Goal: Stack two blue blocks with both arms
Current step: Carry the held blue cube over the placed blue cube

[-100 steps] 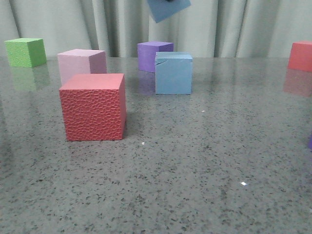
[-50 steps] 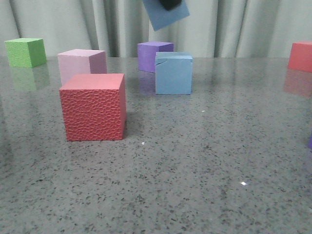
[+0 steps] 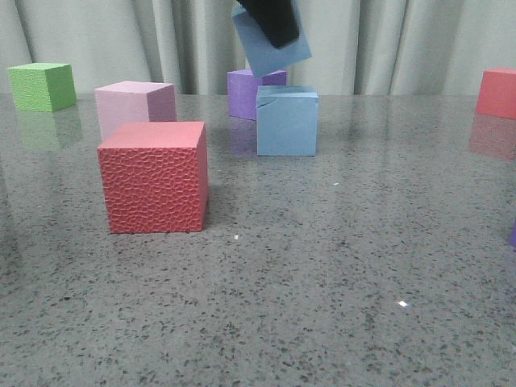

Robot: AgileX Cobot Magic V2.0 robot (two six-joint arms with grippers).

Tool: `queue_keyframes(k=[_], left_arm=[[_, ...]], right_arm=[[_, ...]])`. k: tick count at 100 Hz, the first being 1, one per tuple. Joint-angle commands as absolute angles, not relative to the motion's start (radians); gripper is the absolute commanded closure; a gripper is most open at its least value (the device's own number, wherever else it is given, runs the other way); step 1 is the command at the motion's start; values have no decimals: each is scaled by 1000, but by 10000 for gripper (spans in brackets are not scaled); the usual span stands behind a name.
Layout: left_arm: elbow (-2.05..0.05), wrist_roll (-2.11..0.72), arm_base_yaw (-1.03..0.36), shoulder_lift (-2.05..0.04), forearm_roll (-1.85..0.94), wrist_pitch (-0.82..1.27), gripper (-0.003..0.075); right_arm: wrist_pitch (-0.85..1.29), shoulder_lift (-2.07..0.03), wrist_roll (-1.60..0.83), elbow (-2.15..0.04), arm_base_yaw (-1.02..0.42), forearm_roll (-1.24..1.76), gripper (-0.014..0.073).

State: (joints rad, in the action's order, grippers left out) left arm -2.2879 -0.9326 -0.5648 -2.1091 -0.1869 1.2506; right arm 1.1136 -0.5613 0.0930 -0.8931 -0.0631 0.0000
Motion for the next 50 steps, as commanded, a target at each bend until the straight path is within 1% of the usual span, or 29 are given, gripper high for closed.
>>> queue_keyframes(k=[1,50], left_arm=[[-2317,-951,-572,-2049,-219,1204,487],[-2317,-951,-572,-2069,-238,1198,487]], right_arm=[[1060,-566,85,-915,-62,0,-62],[1060,-566,85,-915,-62,0,-62]])
